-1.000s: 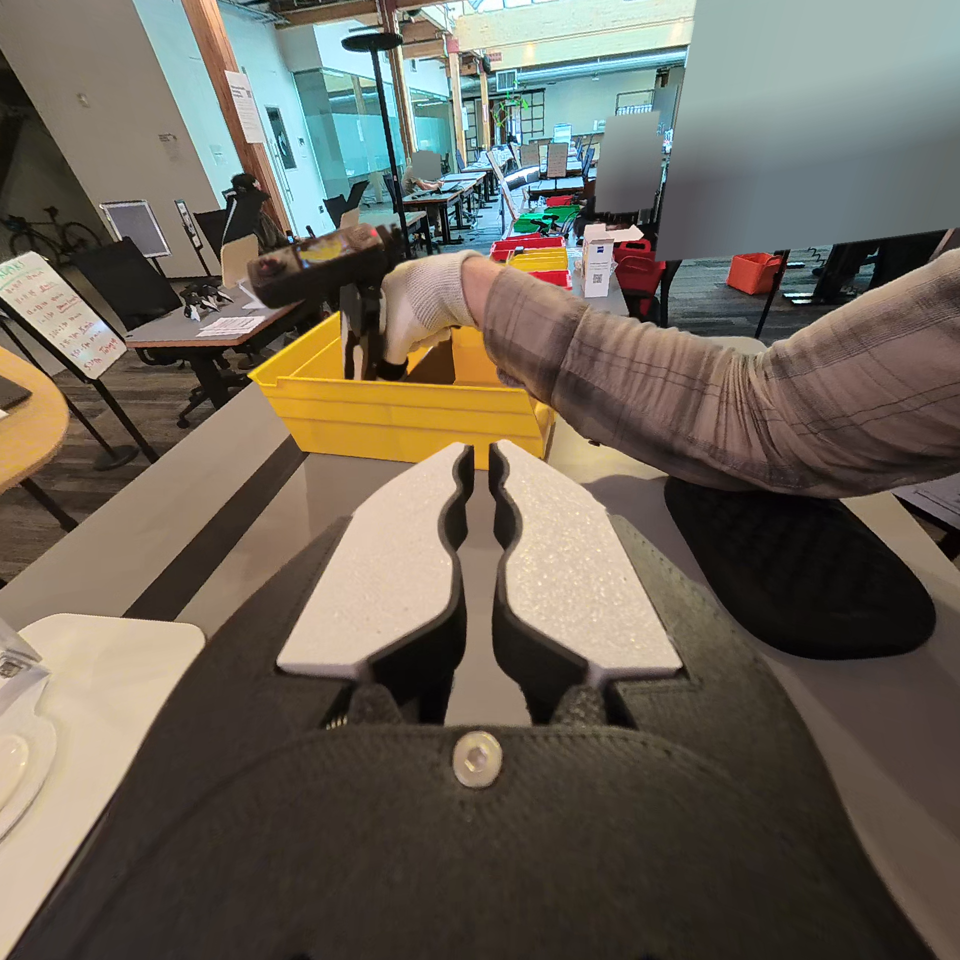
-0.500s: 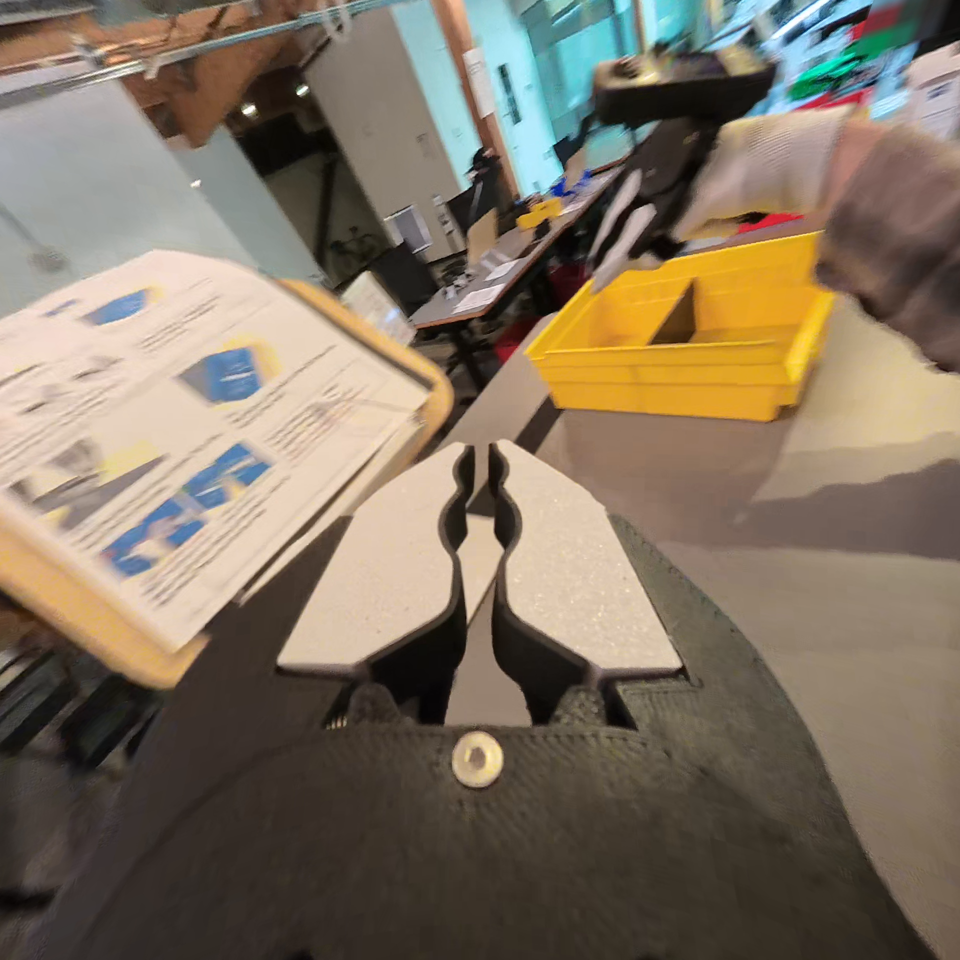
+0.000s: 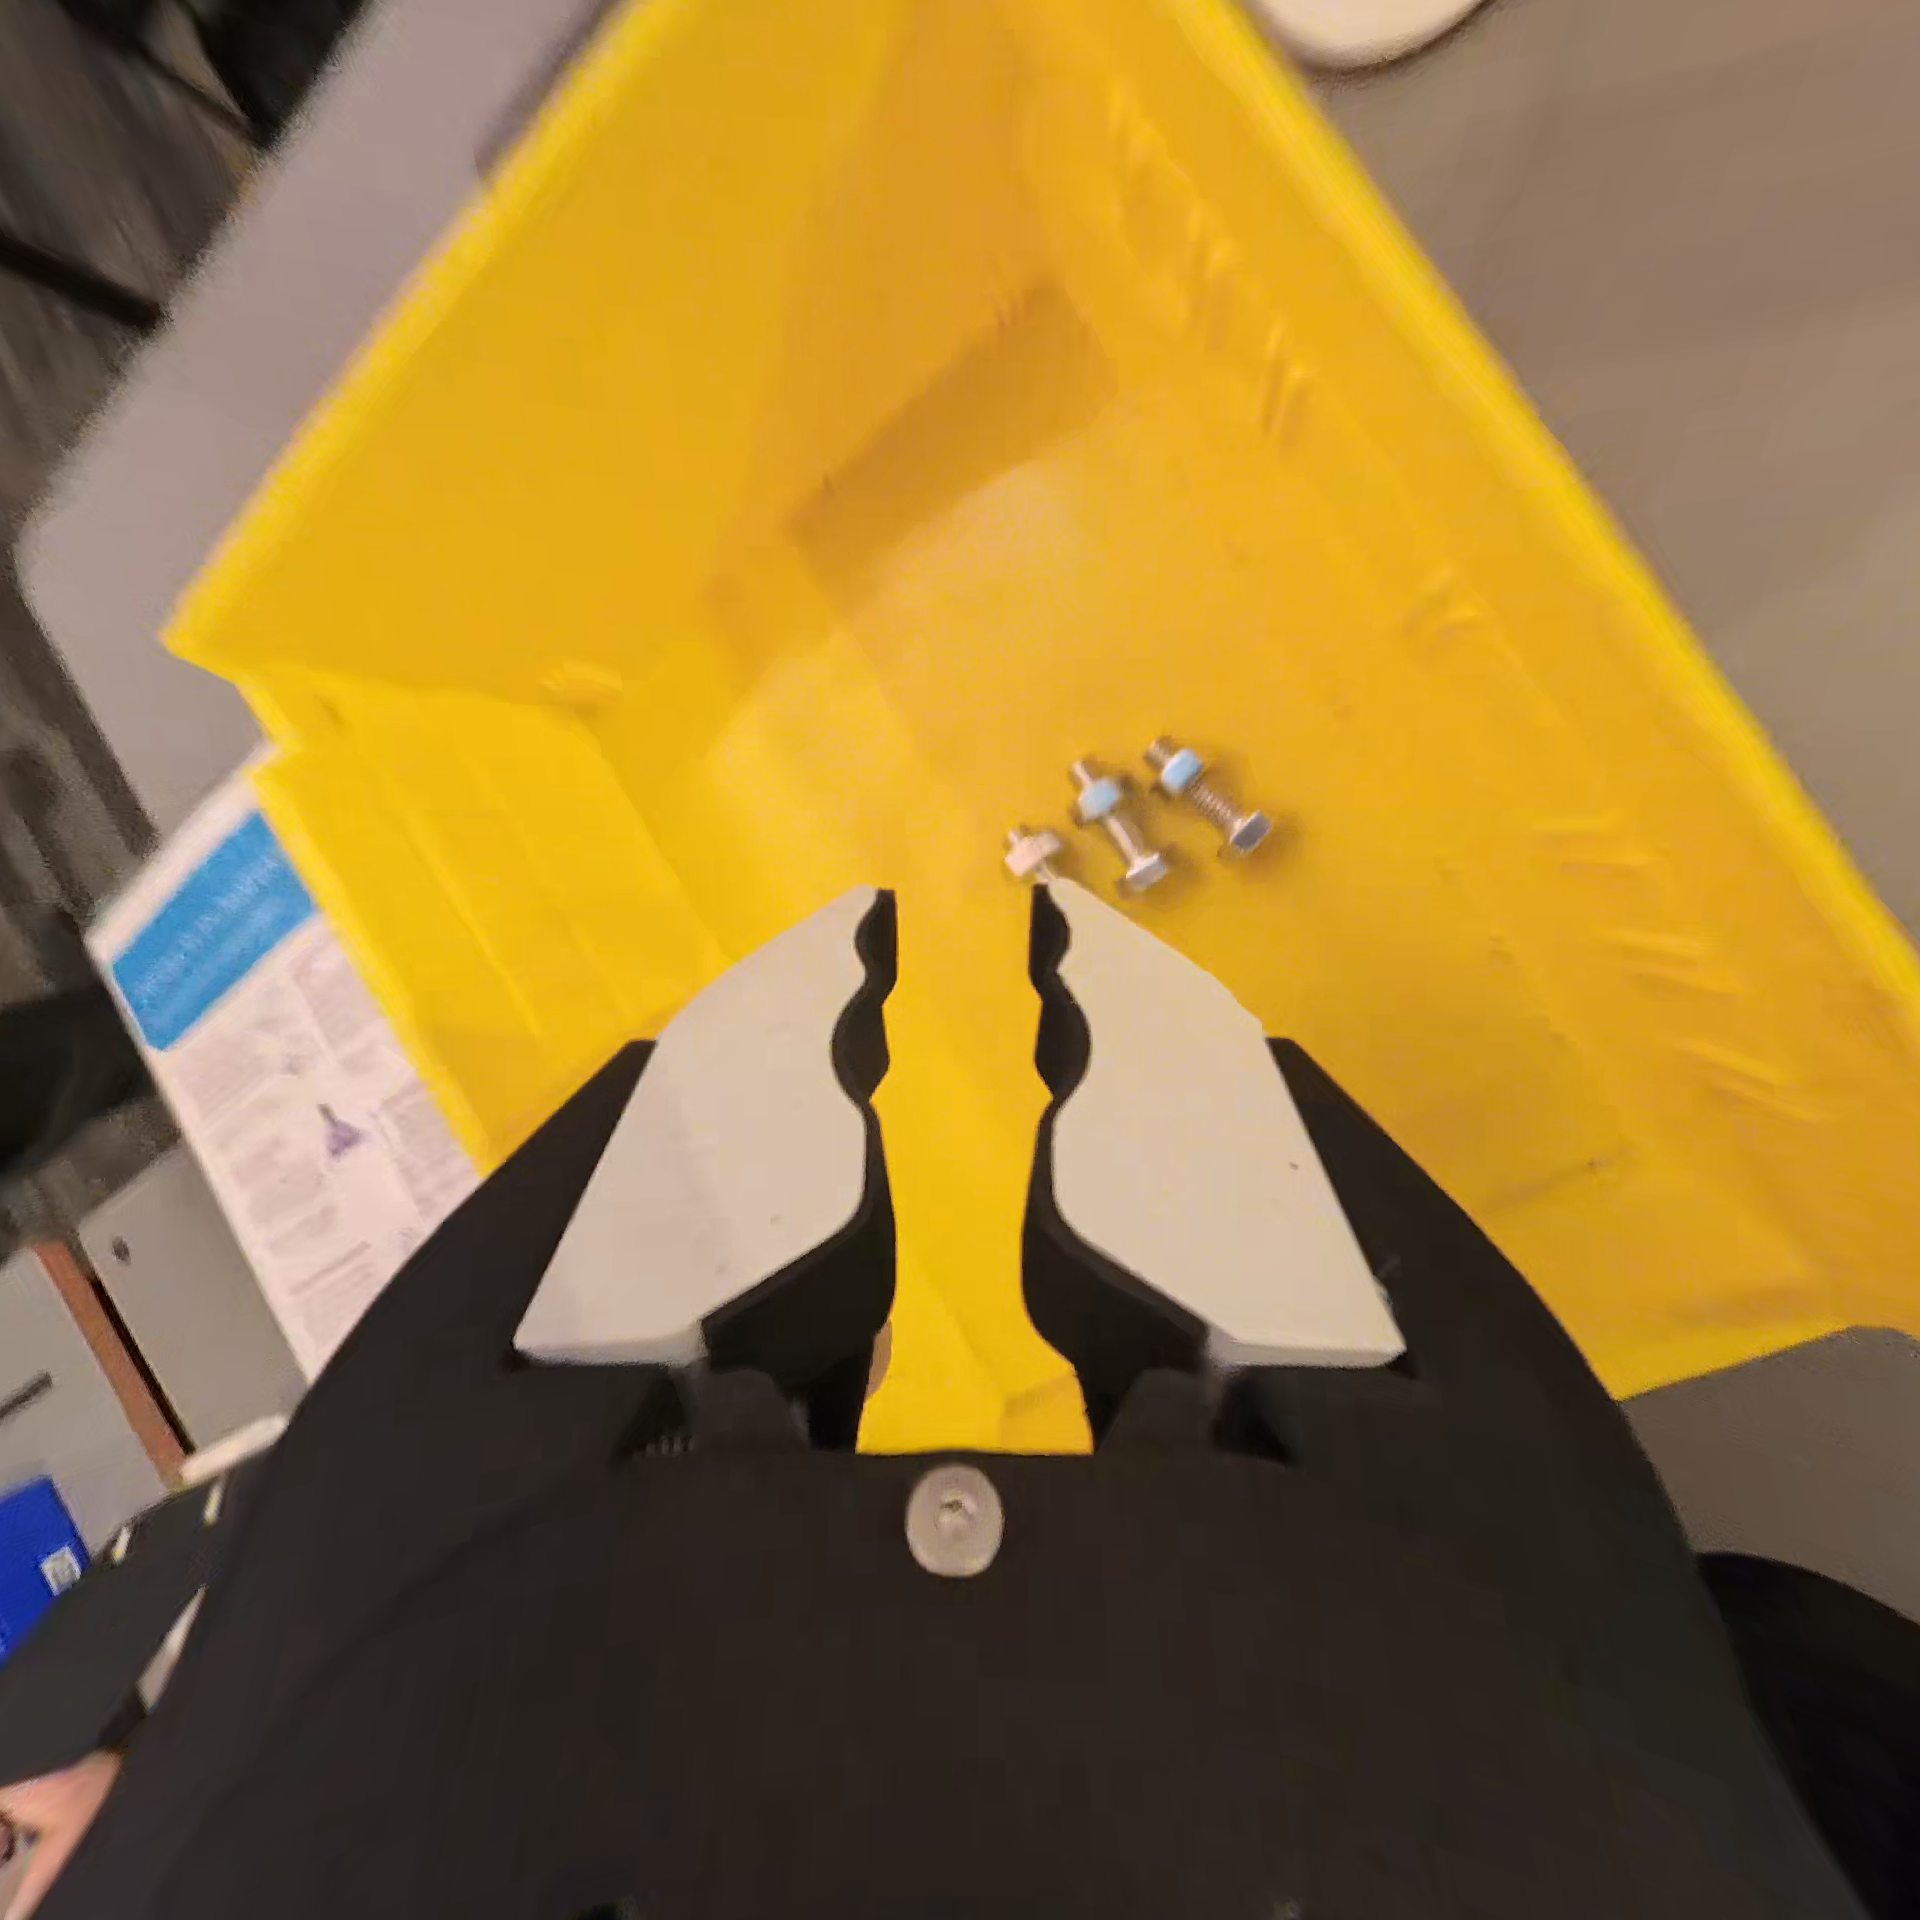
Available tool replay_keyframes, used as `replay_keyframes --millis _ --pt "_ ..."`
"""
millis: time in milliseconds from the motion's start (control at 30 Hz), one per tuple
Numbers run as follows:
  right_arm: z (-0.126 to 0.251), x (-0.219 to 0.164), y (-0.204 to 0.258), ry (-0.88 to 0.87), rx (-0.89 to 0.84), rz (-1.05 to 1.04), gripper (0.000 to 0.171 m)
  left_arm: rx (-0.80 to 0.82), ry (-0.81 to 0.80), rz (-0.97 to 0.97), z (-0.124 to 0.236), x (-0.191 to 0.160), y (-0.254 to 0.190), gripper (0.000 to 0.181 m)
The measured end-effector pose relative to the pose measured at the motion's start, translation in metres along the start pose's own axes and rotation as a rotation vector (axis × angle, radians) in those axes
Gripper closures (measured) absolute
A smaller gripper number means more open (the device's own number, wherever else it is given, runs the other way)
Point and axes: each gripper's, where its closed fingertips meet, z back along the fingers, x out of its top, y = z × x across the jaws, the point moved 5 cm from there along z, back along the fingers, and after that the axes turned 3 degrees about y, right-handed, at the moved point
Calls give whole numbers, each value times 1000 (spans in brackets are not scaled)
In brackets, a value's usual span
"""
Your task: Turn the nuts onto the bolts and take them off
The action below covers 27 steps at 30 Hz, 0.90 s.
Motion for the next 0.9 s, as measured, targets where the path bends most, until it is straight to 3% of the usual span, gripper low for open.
replay_keyframes --millis 33,200,500,633,900 --pt "-1 0 1 4 6 3 154 -21 44 8 -9 -5 -2 155" --pt "-2 1 2 0 14 5 154 -110 152 48 -44 -15 -10 150" --pt "-3 -2 1 7 18 1 154 -156 226 90 -70 -24 -14 149" --pt "-5 -3 1 14 17 4 154 -152 232 86 -75 -24 -14 170" --pt "-1 1 1 0 4 18 154 -94 163 88 -74 -16 -4 171"
